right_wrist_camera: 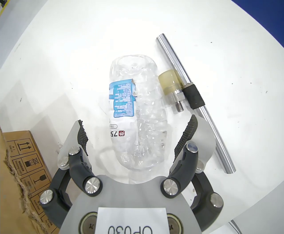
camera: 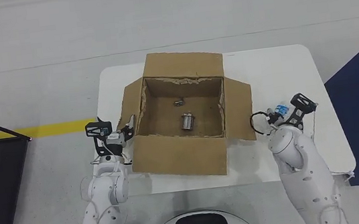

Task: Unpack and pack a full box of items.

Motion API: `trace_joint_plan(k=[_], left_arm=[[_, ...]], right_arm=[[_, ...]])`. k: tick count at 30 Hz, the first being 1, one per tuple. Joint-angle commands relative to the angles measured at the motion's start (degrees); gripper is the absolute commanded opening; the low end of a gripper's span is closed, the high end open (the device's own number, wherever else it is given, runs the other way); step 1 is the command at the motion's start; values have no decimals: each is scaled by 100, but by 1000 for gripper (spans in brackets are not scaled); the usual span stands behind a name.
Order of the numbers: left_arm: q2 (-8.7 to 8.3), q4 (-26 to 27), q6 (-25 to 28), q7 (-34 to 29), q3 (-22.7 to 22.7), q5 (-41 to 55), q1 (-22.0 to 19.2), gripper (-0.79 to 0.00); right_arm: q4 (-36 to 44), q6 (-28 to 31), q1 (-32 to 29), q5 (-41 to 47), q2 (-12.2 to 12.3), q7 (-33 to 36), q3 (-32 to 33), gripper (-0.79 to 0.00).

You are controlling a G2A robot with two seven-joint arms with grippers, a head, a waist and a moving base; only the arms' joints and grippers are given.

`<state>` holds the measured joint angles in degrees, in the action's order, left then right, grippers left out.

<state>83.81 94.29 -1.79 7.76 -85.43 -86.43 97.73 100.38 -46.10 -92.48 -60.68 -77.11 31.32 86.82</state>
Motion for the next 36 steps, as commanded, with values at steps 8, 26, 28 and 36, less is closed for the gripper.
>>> trace_joint_plan(k=[8, 26, 28, 36], left_arm=[[0, 0, 0, 0, 0, 0, 0, 0], [0, 0, 0, 0, 0, 0, 0, 0], [0, 0, 0, 0, 0, 0, 0, 0], [0, 0, 0, 0, 0, 0, 0, 0]], right_arm=[[-525, 8, 459, -130, -22, 375, -204, 0], [-783, 197, 673, 41, -43, 475, -103, -785], [-774, 251, 663, 51, -42, 473, -83, -785], [-160, 912, 335, 928, -36, 376, 376, -785]])
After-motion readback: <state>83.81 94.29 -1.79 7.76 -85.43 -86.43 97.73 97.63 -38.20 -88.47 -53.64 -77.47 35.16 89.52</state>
